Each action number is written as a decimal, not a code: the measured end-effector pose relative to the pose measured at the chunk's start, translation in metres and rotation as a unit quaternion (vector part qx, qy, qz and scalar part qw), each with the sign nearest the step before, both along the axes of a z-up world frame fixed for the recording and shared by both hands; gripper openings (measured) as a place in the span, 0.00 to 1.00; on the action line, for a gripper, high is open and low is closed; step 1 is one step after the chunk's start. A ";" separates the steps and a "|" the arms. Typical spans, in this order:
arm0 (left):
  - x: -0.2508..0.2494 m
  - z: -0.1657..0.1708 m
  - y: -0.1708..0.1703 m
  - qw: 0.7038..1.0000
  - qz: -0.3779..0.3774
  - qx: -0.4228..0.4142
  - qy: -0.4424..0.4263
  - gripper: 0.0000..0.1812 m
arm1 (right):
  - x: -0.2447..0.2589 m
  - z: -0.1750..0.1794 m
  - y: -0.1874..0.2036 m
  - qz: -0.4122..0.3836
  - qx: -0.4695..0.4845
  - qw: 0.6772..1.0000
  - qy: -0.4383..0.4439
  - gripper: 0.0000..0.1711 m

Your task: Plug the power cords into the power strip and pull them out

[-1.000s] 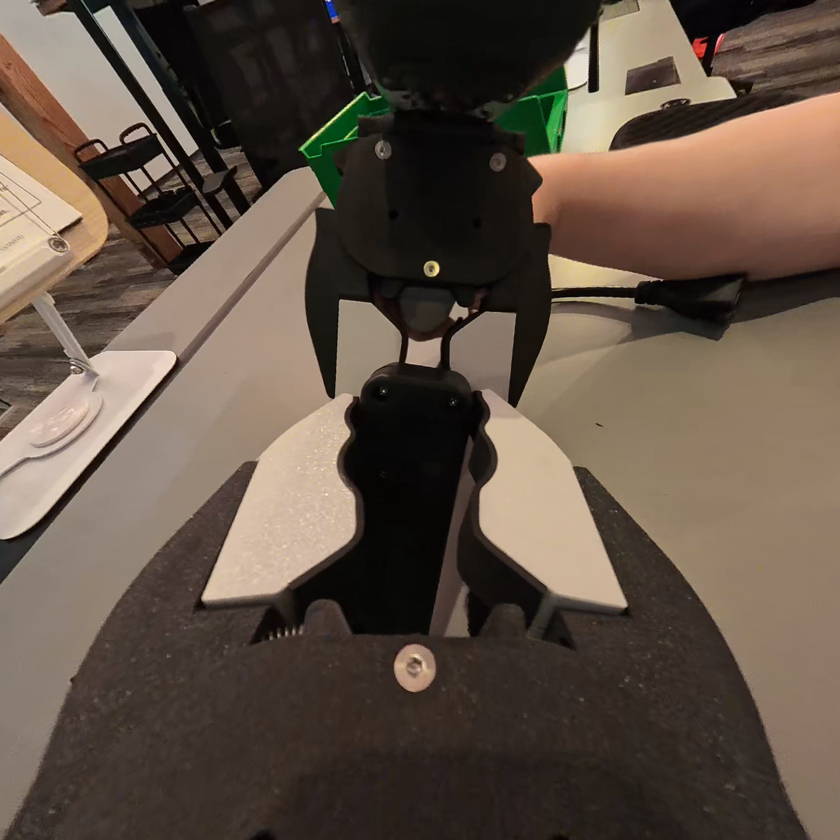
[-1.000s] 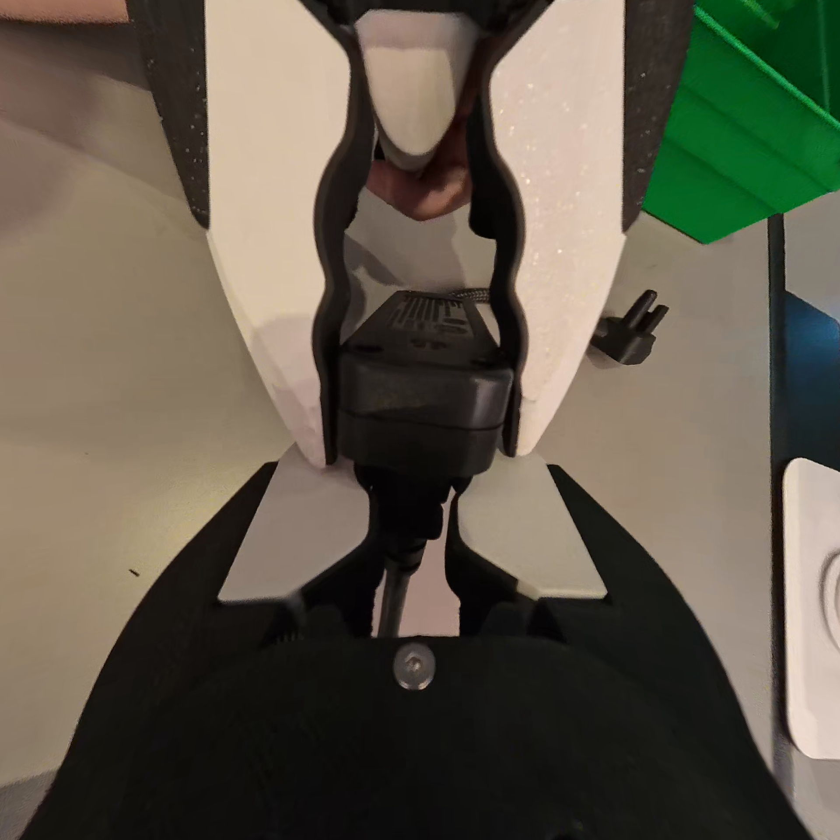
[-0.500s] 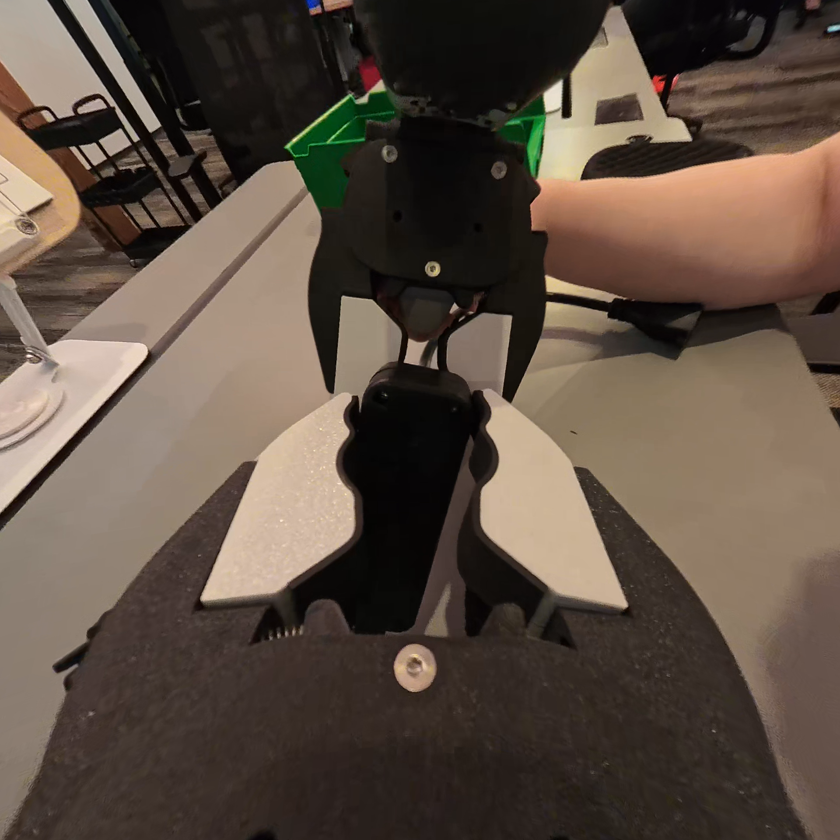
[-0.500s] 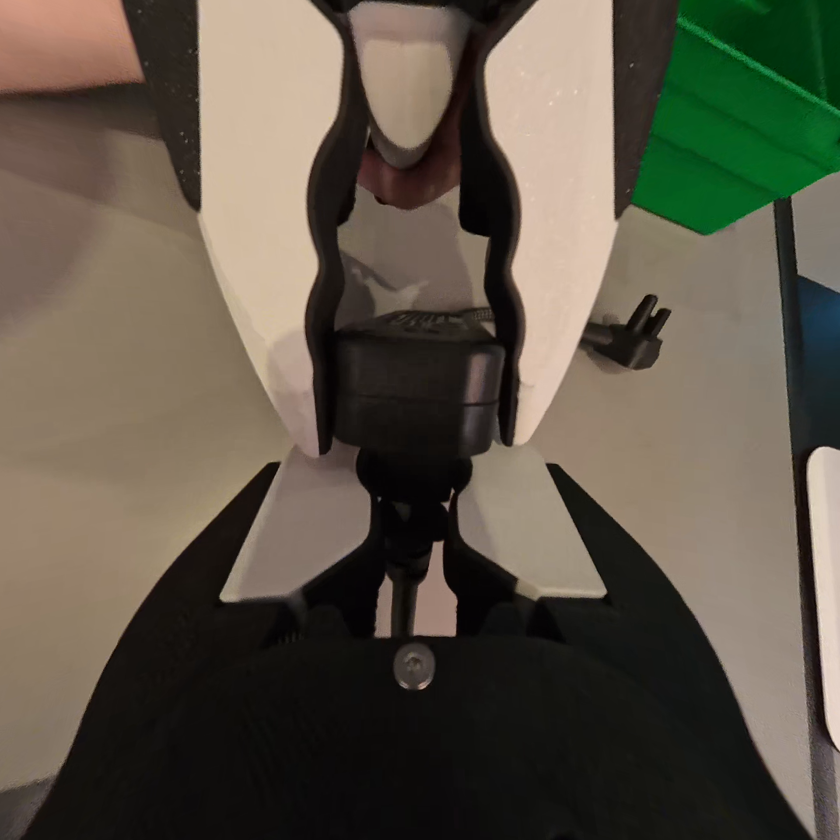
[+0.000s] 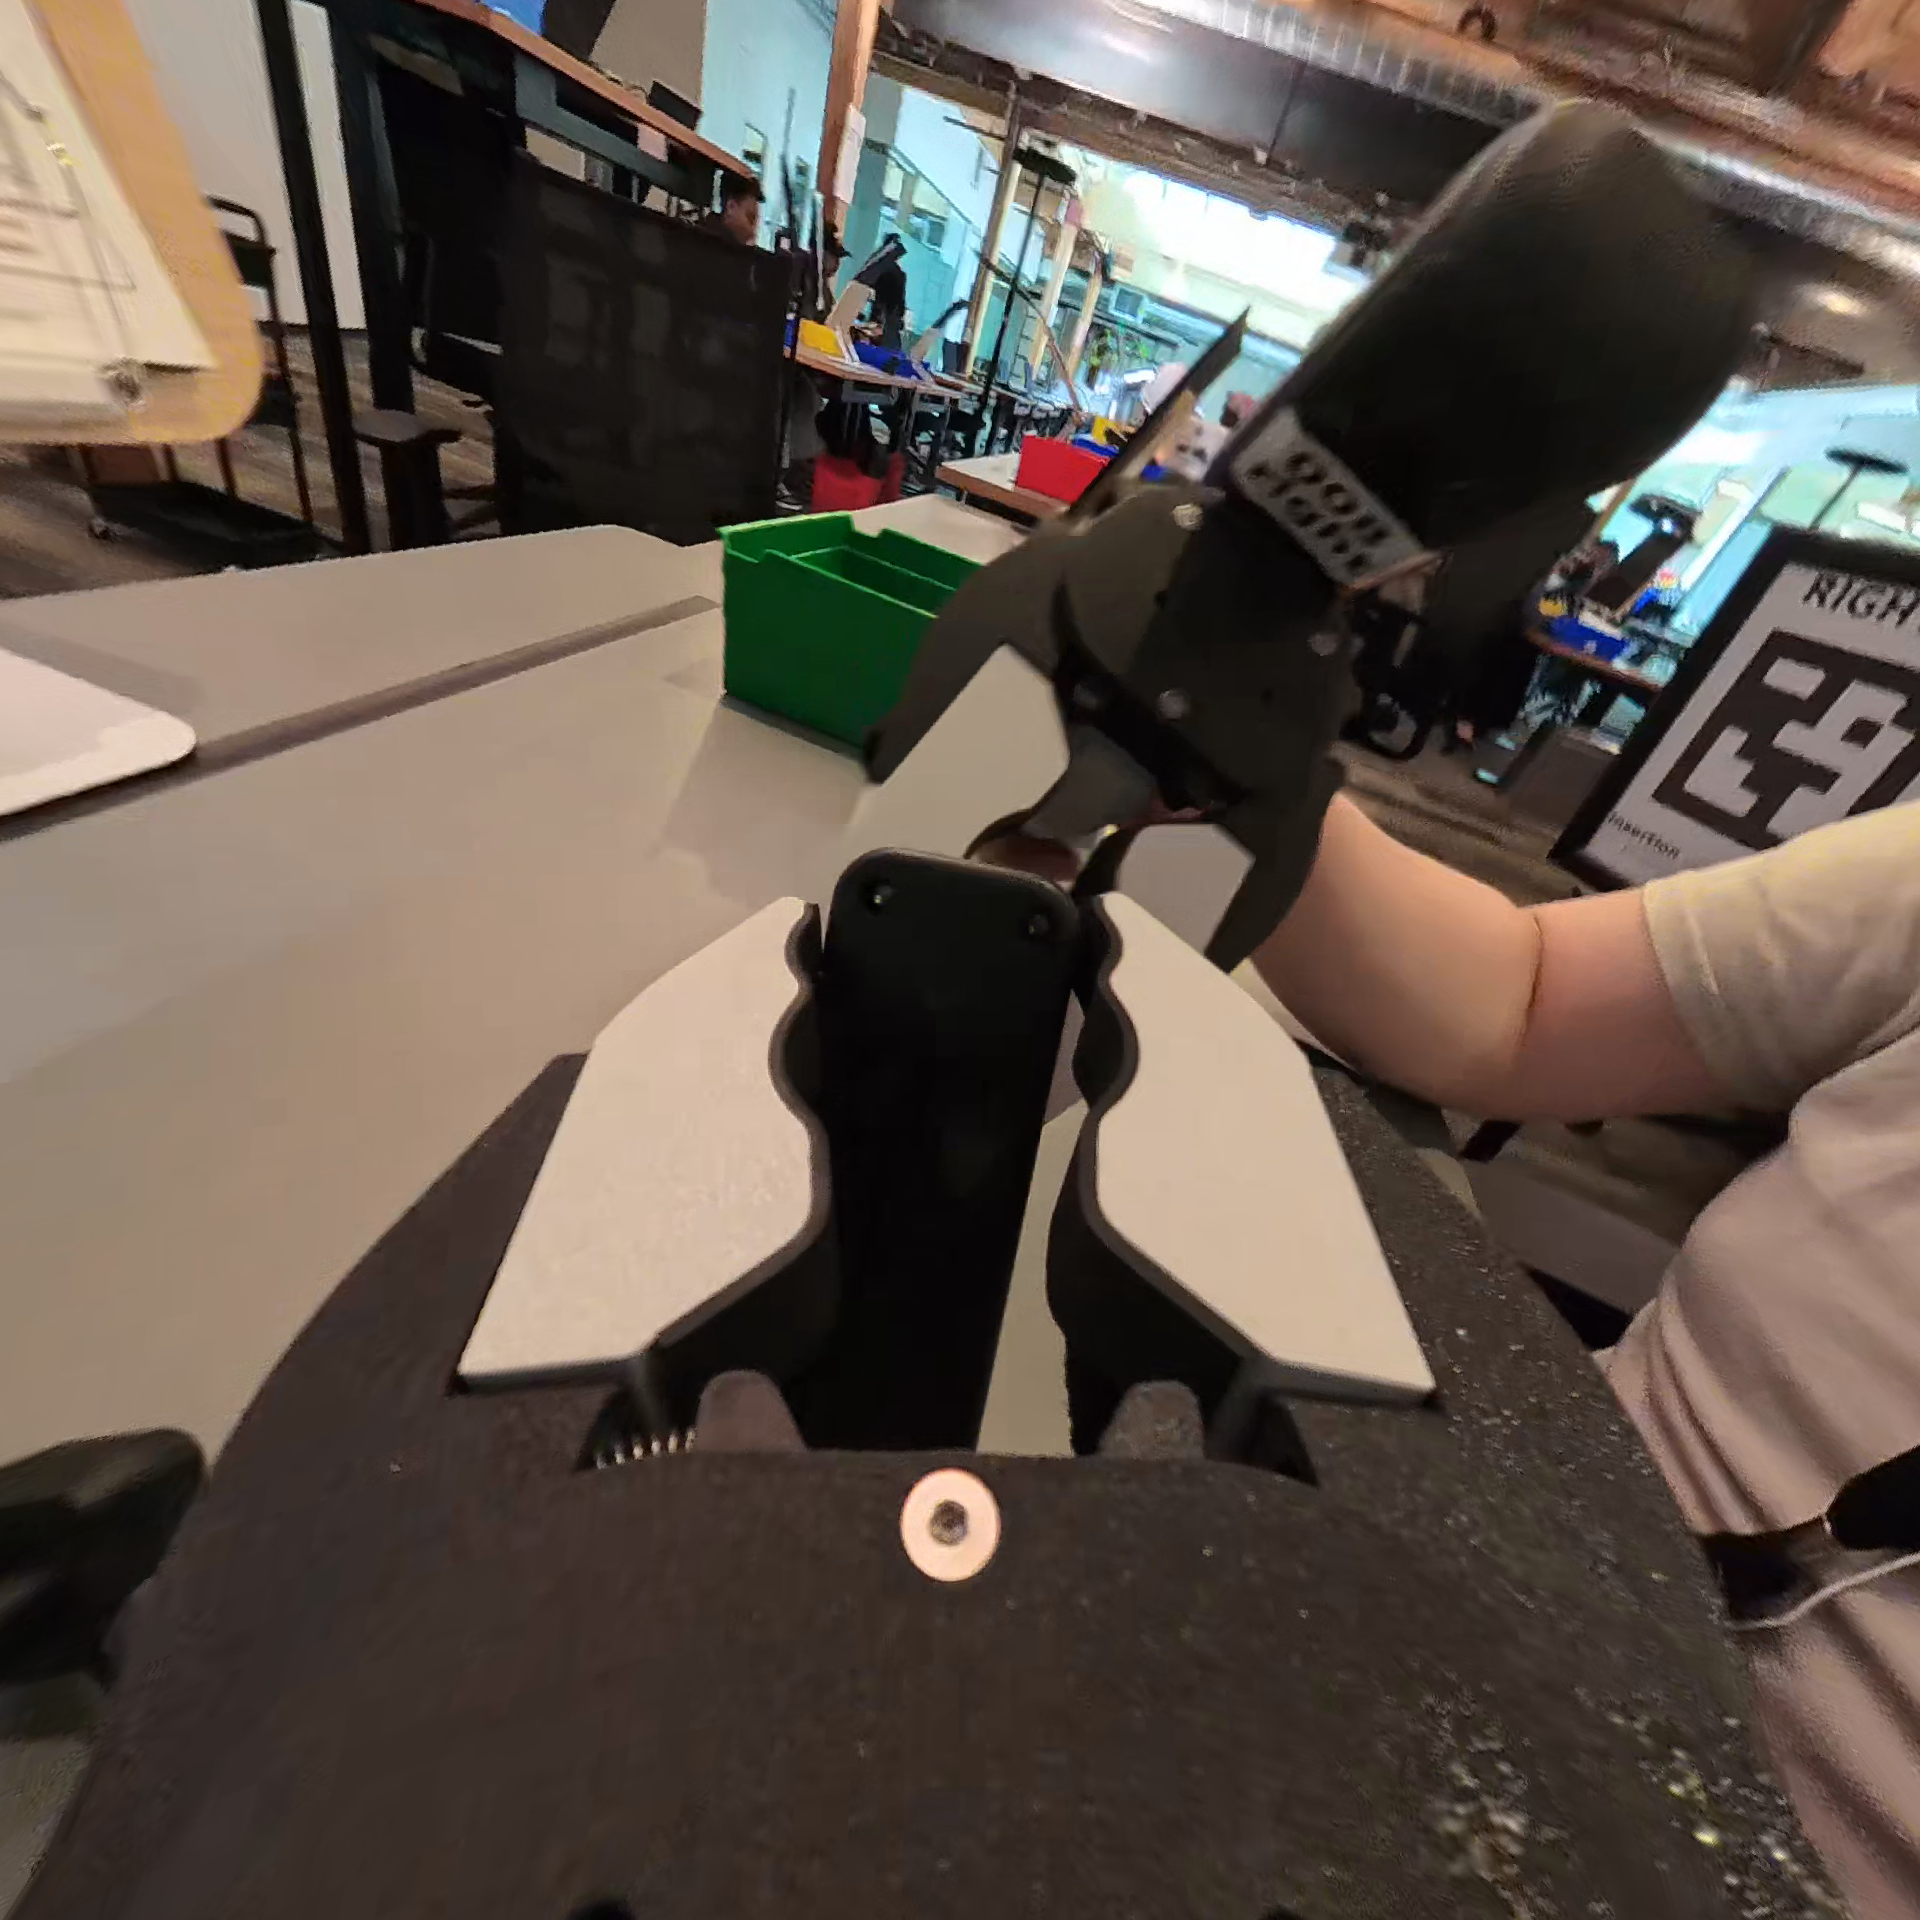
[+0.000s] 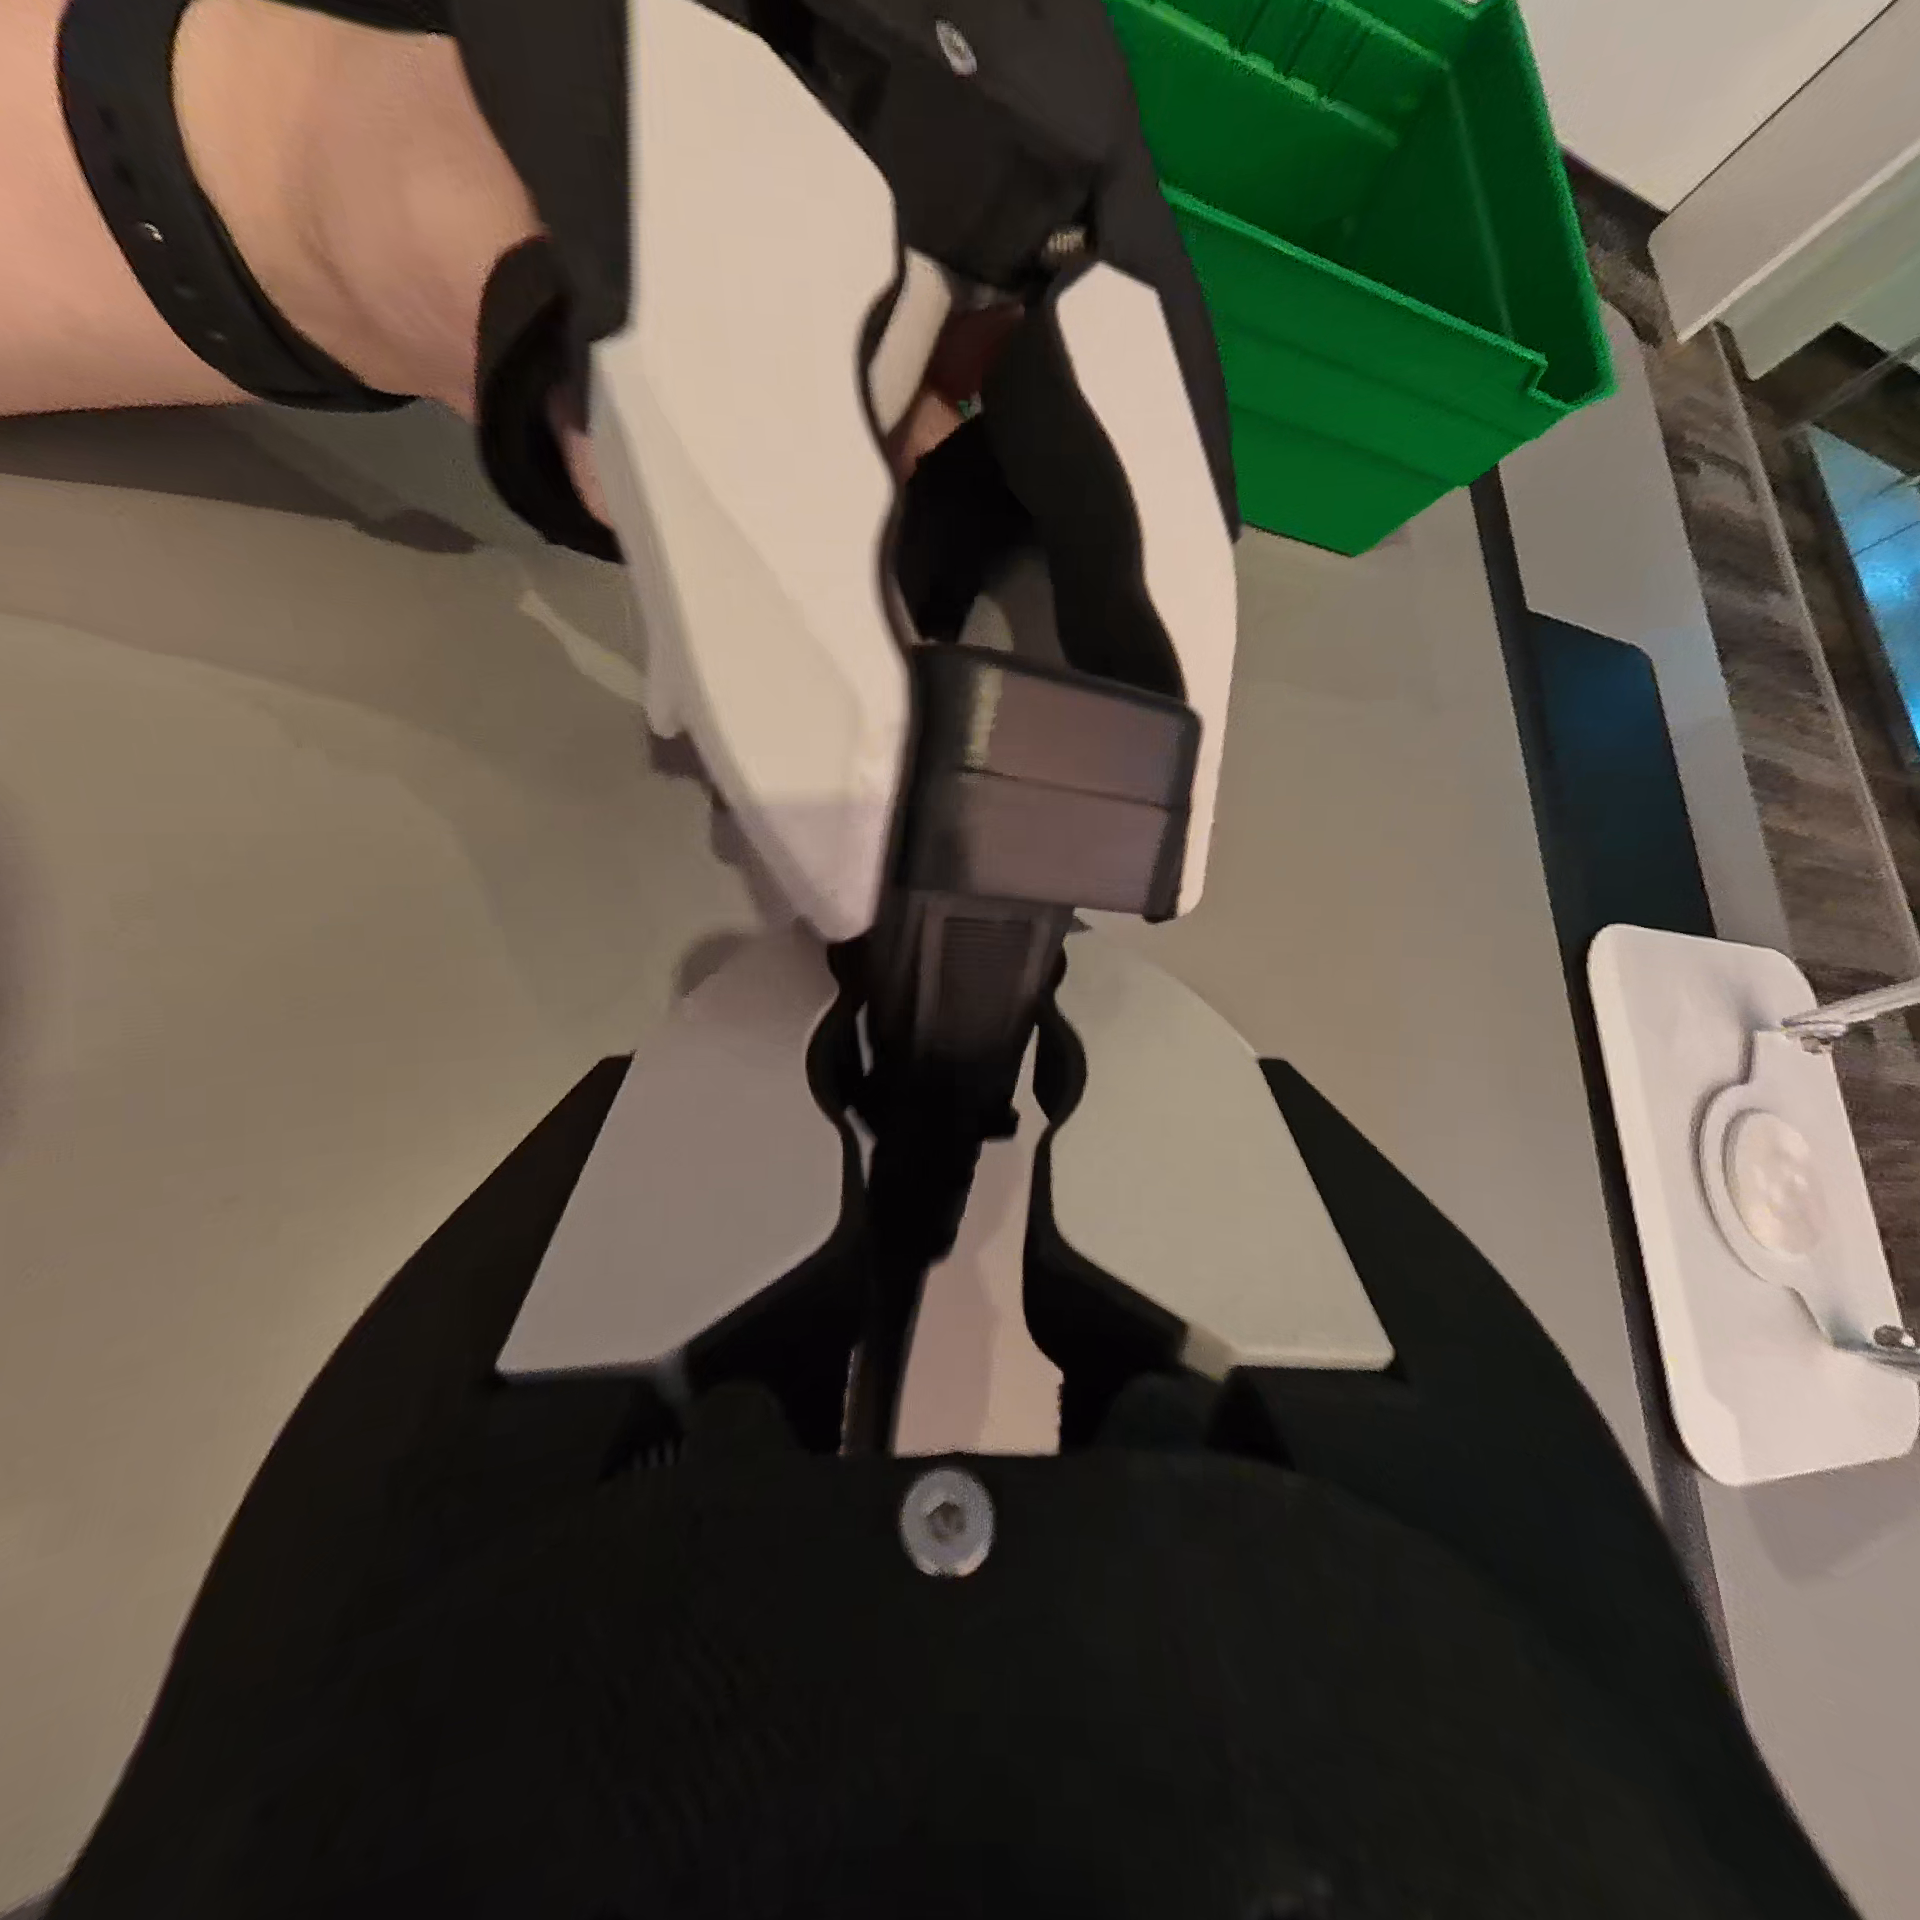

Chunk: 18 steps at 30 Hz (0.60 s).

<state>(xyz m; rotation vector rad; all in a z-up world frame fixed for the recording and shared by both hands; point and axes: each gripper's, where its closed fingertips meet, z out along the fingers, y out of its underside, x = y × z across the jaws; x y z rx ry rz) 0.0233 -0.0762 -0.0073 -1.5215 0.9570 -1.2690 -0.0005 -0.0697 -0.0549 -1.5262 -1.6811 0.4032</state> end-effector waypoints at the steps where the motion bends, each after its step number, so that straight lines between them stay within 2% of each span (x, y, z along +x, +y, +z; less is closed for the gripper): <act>1: -0.005 -0.001 0.005 1.000 0.009 -0.009 -0.003 0.26 | 0.003 0.005 0.000 -0.007 -0.001 1.000 0.001 0.19; 3: -0.016 0.000 0.012 0.999 0.018 -0.025 -0.011 0.26 | 0.007 0.024 -0.002 -0.016 -0.001 0.999 0.028 0.21; 5: -0.025 0.009 0.014 0.996 0.009 -0.061 -0.061 0.25 | 0.014 0.051 -0.007 -0.004 0.003 0.997 0.081 0.23; 7: -0.031 0.016 0.012 0.992 -0.013 -0.087 -0.094 0.25 | 0.031 0.078 -0.002 -0.007 0.039 0.990 0.133 0.25; 9: -0.031 0.018 0.008 0.990 -0.033 -0.100 -0.098 0.25 | 0.052 0.088 0.009 -0.019 0.083 0.983 0.165 0.26; 13: -0.026 0.027 -0.002 0.976 -0.084 -0.139 -0.144 0.25 | 0.066 0.058 0.031 -0.007 0.174 0.976 0.132 0.30; 16: -0.022 0.034 -0.009 0.959 -0.133 -0.177 -0.179 0.25 | 0.041 0.039 0.021 0.053 0.226 0.962 0.140 0.34; 18: -0.020 0.034 -0.012 0.952 -0.153 -0.191 -0.185 0.25 | 0.021 0.038 0.009 0.083 0.290 0.943 0.143 0.35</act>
